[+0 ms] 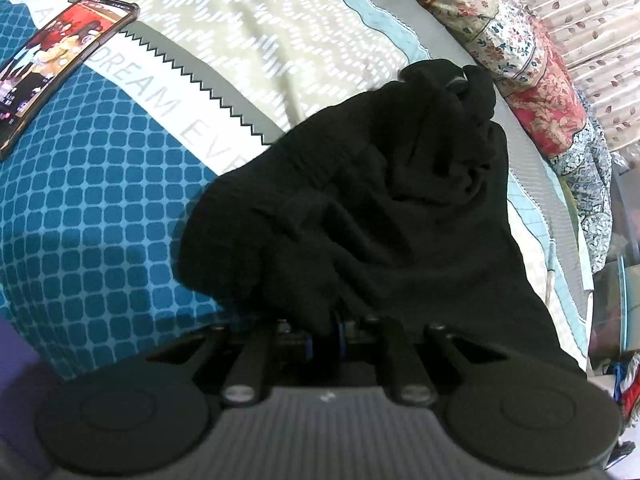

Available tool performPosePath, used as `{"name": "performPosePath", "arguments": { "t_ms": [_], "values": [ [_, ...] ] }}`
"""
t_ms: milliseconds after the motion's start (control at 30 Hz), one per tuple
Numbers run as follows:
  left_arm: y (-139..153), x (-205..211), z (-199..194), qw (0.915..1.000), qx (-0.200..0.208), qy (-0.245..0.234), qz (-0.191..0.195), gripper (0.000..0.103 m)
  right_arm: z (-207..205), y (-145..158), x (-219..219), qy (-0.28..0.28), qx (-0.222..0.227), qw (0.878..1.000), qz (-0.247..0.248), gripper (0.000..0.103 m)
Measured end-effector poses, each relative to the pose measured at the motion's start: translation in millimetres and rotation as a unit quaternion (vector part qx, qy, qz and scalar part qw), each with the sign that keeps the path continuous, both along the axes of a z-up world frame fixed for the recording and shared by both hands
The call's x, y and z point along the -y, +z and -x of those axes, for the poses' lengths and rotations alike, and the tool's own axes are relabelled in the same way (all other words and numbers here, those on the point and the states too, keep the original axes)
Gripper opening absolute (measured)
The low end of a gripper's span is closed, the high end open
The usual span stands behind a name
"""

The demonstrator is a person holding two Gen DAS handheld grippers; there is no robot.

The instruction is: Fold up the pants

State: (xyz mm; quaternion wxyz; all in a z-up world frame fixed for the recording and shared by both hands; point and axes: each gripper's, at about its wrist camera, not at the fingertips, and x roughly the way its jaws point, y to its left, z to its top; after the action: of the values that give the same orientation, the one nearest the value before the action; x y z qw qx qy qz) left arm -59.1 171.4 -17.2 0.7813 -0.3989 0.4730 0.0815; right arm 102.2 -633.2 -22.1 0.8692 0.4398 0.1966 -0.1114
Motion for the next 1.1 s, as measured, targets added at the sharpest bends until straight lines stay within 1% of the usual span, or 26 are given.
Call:
{"name": "performPosePath", "arguments": {
  "t_ms": [67, 100, 133, 167, 200, 233, 300, 333, 400, 500, 533, 600, 667, 700, 733, 767, 800, 867, 900, 933, 967, 1033, 1067, 1100],
  "values": [
    [0, 1, 0, 1.0000, 0.001, -0.002, -0.001, 0.009, 11, -19, -17, 0.020, -0.021, 0.999, 0.015, 0.080],
    [1, 1, 0, 1.0000, 0.001, -0.001, -0.001, 0.009, 11, -26, -23, 0.028, -0.027, 0.999, 0.017, 0.077],
    [1, 2, 0, 1.0000, 0.001, 0.000, -0.002, 0.009, 10, -34, -30, 0.034, -0.036, 0.998, 0.026, 0.064],
    [2, 2, 0, 1.0000, 0.002, 0.000, -0.002, 0.009, 3, -38, -35, 0.038, -0.046, 0.997, 0.041, 0.057],
    [3, 2, 0, 1.0000, 0.003, 0.000, -0.004, 0.009, -8, -41, -39, 0.038, -0.059, 0.996, 0.061, 0.041],
    [4, 2, 1, 1.0000, 0.005, -0.001, -0.007, 0.009, -15, -38, -44, 0.040, -0.069, 0.994, 0.080, 0.019],
    [9, 1, 3, 0.9999, 0.009, 0.000, -0.013, 0.009, -28, -27, -45, 0.039, -0.083, 0.989, 0.116, 0.013],
    [12, 0, 5, 0.9998, 0.014, 0.000, -0.015, 0.009, -27, -15, -46, 0.026, -0.076, 0.987, 0.141, 0.012],
    [16, -4, 10, 0.9997, 0.022, -0.002, -0.014, 0.008, -19, 13, -42, -0.002, -0.061, 0.980, 0.189, 0.012],
    [14, -4, 14, 0.9996, 0.020, -0.020, -0.002, 0.008, 3, 37, -30, -0.032, -0.063, 0.968, 0.240, 0.012],
    [12, -2, 14, 0.9995, 0.017, -0.028, 0.000, 0.008, 11, 39, -25, -0.041, -0.072, 0.965, 0.247, 0.012],
    [7, 6, 15, 0.9987, 0.006, -0.049, -0.008, 0.009, 26, 31, -12, -0.054, -0.101, 0.963, 0.243, 0.012],
    [2, 14, 15, 0.9973, -0.004, -0.068, -0.027, 0.011, 35, 15, 1, -0.059, -0.142, 0.964, 0.218, 0.019],
    [1, 16, 16, 0.9965, -0.009, -0.076, -0.036, 0.013, 42, 3, 8, -0.066, -0.170, 0.964, 0.195, 0.030],
    [2, 17, 18, 0.9958, -0.009, -0.082, -0.040, 0.017, 49, -5, 13, -0.088, -0.193, 0.960, 0.183, 0.047],
    [5, 16, 22, 0.9951, -0.003, -0.090, -0.040, 0.017, 57, -9, 18, -0.117, -0.207, 0.956, 0.175, 0.058],
    [9, 15, 27, 0.9944, 0.007, -0.097, -0.041, 0.017, 71, -10, 22, -0.150, -0.198, 0.955, 0.161, 0.067],
    [26, 6, 43, 0.9920, 0.047, -0.108, -0.044, 0.020, 97, -3, 28, -0.220, -0.158, 0.953, 0.133, 0.067],
    [36, -2, 51, 0.9906, 0.073, -0.106, -0.047, 0.021, 104, 6, 28, -0.240, -0.133, 0.953, 0.129, 0.067],
    [45, -10, 58, 0.9892, 0.095, -0.099, -0.051, 0.025, 106, 14, 24, -0.243, -0.116, 0.953, 0.136, 0.067],
    [54, -20, 63, 0.9875, 0.117, -0.088, -0.058, 0.033, 103, 25, 17, -0.234, -0.101, 0.955, 0.150, 0.067],
    [69, -40, 61, 0.9841, 0.147, -0.061, -0.079, 0.043, 81, 47, -5, -0.193, -0.072, 0.963, 0.174, 0.067],
    [73, -45, 54, 0.9822, 0.155, -0.052, -0.093, 0.045, 70, 58, -20, -0.164, -0.054, 0.968, 0.181, 0.067],
    [76, -48, 41, 0.9805, 0.157, -0.049, -0.107, 0.045, 53, 68, -42, -0.120, -0.034, 0.974, 0.188, 0.067]
  ]
}}
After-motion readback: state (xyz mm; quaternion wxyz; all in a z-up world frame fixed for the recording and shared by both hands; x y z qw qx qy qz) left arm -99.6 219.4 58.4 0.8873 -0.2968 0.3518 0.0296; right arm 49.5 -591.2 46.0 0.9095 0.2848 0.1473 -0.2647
